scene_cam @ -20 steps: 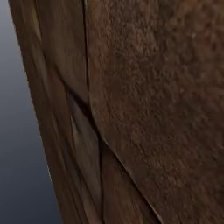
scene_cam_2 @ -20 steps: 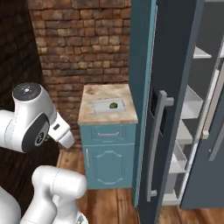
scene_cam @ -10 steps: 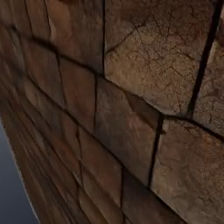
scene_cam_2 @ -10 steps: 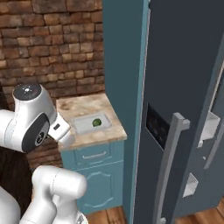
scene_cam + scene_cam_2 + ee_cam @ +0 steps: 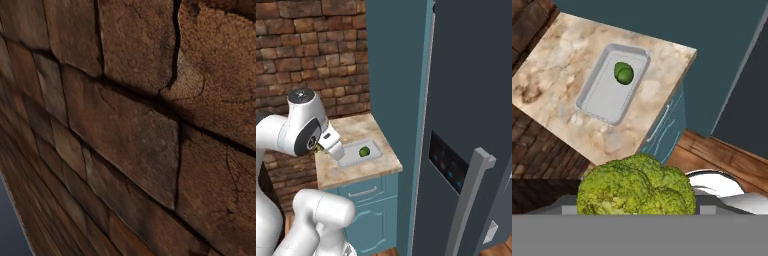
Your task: Take the avocado and broccoli out of the freezer and place them in the tupperware container on the counter. Then put the tupperware containing the vegetables back in the freezer.
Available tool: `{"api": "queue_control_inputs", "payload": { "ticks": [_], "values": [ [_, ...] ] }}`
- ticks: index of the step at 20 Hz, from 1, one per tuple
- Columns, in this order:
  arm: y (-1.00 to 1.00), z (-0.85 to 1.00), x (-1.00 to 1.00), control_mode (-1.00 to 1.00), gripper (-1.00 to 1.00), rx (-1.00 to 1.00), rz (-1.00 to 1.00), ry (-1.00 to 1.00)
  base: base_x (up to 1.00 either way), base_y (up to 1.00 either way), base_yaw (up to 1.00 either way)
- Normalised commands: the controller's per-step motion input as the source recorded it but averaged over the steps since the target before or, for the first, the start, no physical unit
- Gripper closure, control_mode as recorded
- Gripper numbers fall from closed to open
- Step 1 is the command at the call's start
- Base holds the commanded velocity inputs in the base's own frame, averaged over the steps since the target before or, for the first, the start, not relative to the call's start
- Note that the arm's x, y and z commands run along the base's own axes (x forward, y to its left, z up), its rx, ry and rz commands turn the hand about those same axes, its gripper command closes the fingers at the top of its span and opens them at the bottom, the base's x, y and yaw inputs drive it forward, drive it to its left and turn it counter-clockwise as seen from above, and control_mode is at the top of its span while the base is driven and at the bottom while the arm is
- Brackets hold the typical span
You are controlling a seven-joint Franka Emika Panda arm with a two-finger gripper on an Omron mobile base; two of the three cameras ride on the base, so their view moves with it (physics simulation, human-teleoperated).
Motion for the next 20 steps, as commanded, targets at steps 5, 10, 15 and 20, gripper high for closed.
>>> {"api": "queue_control_inputs", "payload": {
  "ticks": [5,10,15,20],
  "values": [
    [0.05,-0.86,1.00,-1.00,1.00,0.00,0.00,0.15,0.00,0.00,0.00],
    [0.23,-0.84,1.00,-1.00,1.00,-0.02,0.00,0.10,0.00,0.00,0.00],
    [0.05,-0.53,1.00,-1.00,1.00,0.00,0.02,0.00,0.00,0.00,0.00],
    [0.12,-0.57,1.00,-1.00,1.00,-0.01,0.01,0.03,0.00,0.00,0.00]
  ]
}}
